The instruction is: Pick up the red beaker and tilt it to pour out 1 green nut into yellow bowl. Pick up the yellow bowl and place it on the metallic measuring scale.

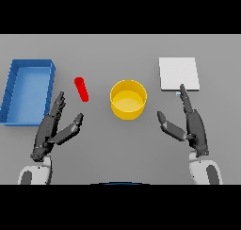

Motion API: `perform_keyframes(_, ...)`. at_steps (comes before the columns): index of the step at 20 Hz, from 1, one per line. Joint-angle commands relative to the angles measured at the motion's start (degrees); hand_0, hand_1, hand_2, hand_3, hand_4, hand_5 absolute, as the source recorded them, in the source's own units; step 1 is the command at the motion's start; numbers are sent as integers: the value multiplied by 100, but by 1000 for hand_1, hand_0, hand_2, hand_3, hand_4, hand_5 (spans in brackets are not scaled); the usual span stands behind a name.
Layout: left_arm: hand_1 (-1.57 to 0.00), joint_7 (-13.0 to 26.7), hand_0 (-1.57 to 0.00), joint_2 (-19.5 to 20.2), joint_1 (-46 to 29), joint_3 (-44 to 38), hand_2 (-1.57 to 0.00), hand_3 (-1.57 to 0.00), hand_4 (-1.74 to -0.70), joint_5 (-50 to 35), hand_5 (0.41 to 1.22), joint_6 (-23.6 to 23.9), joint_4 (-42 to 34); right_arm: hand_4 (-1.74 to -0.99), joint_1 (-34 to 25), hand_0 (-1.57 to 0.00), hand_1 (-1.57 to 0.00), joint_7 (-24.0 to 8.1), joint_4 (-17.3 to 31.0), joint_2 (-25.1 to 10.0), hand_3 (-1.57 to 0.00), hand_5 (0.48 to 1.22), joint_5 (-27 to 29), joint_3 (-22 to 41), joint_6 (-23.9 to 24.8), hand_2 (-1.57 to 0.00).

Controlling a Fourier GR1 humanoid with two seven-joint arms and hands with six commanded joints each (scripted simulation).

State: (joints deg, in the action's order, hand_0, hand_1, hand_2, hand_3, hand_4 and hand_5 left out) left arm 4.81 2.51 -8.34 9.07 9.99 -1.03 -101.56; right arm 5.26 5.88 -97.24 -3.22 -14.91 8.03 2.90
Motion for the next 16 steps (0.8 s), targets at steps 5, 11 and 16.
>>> perform_keyframes(5,1,0,1,-14,761,-268,1,1,-1169,-98,648,-13,966,-1209,-65,1,1,-77,-13,-33,1,627,324,-102,-214,1)
perform_keyframes(11,1,-310,1,42,1852,-588,1,1,-1180,-108,636,-26,2328,-1229,5,1,1,2,-43,-7,1,626,352,-89,-235,1)
perform_keyframes(16,1,-523,1,1,2415,-635,1,1,-1201,75,654,120,2997,-1229,-36,1,1,-85,-61,27,1,628,383,-85,-245,1)
